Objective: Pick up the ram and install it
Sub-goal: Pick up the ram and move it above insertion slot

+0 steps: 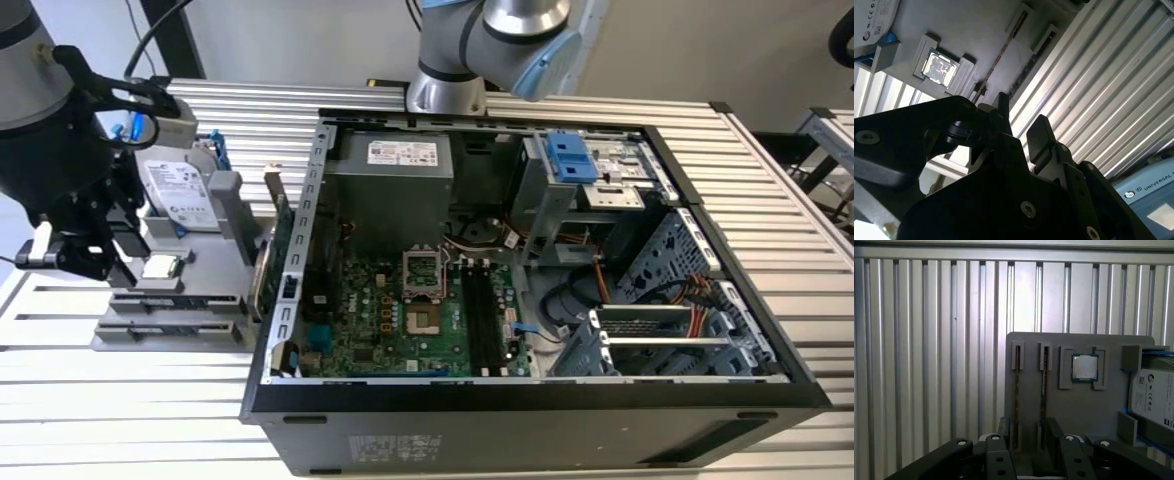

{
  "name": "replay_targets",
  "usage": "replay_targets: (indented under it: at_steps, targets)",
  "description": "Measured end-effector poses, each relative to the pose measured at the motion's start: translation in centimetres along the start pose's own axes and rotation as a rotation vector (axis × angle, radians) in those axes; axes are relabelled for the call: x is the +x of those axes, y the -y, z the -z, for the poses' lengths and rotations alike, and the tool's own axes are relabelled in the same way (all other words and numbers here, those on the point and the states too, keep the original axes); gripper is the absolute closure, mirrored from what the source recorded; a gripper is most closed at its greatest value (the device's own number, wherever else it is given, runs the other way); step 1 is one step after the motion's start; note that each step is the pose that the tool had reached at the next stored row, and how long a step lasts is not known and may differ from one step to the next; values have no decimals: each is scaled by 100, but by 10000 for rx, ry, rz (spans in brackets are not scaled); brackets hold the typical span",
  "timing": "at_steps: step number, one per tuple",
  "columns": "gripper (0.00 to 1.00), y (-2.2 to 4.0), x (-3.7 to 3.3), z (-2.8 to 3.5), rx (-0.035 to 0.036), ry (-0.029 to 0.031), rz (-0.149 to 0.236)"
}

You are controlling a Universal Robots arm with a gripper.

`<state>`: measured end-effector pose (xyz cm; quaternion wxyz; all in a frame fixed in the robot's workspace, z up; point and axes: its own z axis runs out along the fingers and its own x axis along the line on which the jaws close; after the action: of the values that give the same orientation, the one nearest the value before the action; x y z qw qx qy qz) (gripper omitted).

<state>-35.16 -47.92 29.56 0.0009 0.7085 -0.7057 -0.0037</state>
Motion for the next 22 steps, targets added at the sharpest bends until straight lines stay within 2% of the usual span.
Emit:
replay_targets:
  at_steps: [22]
  targets:
    - [0, 0, 0, -109, 0, -13, -1]
